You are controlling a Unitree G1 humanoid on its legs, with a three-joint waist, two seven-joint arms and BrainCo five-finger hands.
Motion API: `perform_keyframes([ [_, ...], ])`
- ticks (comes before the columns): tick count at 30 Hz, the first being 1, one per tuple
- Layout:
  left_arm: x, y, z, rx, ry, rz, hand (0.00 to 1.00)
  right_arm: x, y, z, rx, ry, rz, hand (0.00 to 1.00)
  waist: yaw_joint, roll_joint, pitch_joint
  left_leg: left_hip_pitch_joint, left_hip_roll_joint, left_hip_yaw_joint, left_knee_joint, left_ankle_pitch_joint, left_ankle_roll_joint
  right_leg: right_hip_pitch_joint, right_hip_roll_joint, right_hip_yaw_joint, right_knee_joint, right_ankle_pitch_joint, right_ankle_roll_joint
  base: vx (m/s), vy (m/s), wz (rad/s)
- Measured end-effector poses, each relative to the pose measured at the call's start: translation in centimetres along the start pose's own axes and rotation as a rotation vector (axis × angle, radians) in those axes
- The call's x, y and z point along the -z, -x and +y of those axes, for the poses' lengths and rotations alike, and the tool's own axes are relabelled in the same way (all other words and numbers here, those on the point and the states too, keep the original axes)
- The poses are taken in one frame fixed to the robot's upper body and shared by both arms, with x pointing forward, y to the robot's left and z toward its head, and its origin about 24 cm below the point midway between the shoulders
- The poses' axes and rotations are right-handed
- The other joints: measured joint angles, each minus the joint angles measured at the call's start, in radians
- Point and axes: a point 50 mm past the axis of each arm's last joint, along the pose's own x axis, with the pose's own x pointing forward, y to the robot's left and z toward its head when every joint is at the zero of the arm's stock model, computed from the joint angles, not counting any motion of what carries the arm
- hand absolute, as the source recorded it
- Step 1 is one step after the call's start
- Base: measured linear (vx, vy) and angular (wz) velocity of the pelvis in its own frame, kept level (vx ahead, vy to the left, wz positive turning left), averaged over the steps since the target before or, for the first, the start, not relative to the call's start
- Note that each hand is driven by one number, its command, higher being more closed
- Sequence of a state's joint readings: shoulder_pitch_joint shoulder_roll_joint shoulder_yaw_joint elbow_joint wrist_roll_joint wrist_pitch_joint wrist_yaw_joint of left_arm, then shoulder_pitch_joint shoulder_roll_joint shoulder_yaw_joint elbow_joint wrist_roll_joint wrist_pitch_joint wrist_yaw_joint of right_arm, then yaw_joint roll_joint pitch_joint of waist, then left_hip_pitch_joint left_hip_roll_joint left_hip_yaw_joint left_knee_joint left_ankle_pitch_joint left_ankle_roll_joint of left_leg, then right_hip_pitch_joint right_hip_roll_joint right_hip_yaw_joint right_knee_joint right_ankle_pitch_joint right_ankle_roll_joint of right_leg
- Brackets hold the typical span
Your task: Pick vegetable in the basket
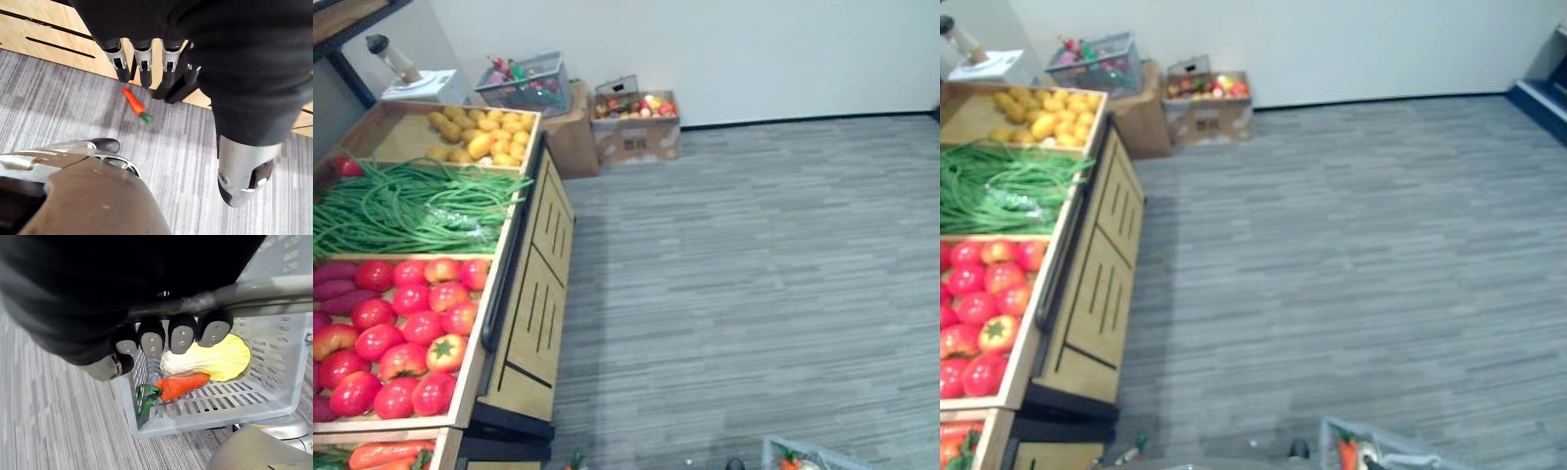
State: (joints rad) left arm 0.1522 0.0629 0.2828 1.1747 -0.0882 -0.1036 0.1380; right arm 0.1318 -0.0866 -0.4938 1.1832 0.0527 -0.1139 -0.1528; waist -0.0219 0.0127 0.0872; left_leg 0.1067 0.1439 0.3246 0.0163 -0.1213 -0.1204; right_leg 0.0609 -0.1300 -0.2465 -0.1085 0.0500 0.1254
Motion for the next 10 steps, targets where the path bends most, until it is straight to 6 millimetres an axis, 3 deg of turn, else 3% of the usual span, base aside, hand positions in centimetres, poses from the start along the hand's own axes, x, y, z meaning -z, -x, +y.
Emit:
perform_keyframes([
  [6, 0.3, 0.0, 0.3, 0.014, 0.019, 0.014, 0.00, 2.1, 0.4, 0.3, 0.000, -0.091, 0.087, 1.00, -0.002, -0.008, -0.001, 0.032, -0.003, 0.003, -0.014, -0.002, -0.002, 0.015, 0.001, 0.010, -0.005, 0.001, 0.001, 0.00, 0.003, -0.06],
  [10, 0.3, 0.0, 0.3, 0.018, 0.013, 0.015, 0.00, 2.5, 0.6, 0.3, -0.002, -0.089, 0.096, 1.00, -0.002, -0.010, -0.002, 0.035, -0.006, 0.000, -0.014, -0.002, -0.002, 0.018, -0.002, 0.011, -0.005, 0.004, 0.006, -0.05, 0.009, -0.01],
])
